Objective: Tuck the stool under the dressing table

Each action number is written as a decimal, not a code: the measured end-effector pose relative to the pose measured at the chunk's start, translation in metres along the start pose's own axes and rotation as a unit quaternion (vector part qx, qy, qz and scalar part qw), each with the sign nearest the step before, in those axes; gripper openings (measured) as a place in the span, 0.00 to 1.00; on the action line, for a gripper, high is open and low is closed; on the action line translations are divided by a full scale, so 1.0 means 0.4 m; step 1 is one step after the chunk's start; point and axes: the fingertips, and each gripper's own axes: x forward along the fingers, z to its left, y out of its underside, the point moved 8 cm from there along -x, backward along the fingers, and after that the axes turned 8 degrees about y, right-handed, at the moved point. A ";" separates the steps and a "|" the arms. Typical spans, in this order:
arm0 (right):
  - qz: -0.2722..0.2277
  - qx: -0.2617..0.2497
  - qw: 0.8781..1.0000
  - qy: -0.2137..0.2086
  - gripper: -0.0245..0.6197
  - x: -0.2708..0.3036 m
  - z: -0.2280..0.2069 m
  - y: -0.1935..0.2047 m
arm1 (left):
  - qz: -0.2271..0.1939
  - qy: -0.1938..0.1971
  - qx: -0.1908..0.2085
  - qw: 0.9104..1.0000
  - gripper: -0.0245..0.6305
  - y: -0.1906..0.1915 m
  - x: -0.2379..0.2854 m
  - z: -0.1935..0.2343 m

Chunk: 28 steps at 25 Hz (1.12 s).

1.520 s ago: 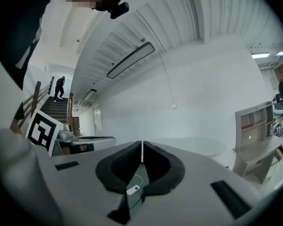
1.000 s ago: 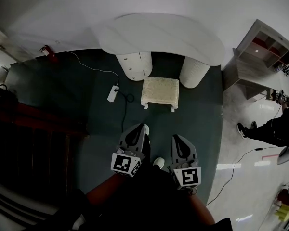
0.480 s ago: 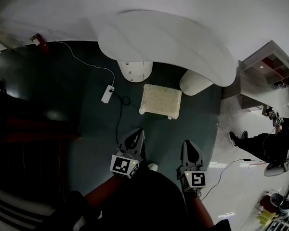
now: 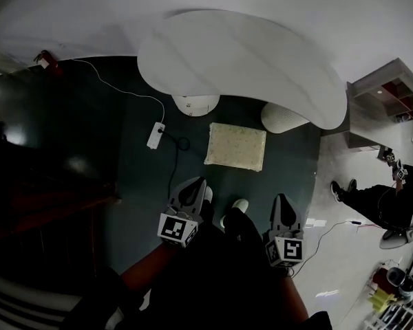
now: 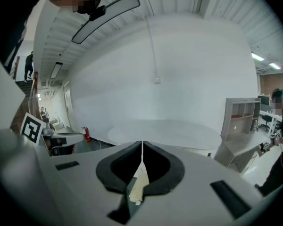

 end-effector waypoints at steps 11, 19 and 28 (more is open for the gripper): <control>0.028 -0.006 1.000 -0.008 0.10 0.191 -0.119 0.087 | 0.031 -0.029 -0.022 0.999 0.06 0.055 0.126 0.070; 0.059 -0.007 0.995 -0.079 0.10 0.379 -0.242 0.216 | 0.105 -0.051 -0.016 0.993 0.06 0.128 0.300 0.106; 0.077 0.026 0.995 -0.053 0.10 0.477 -0.297 0.377 | 0.160 -0.030 -0.053 0.985 0.06 0.353 0.408 0.171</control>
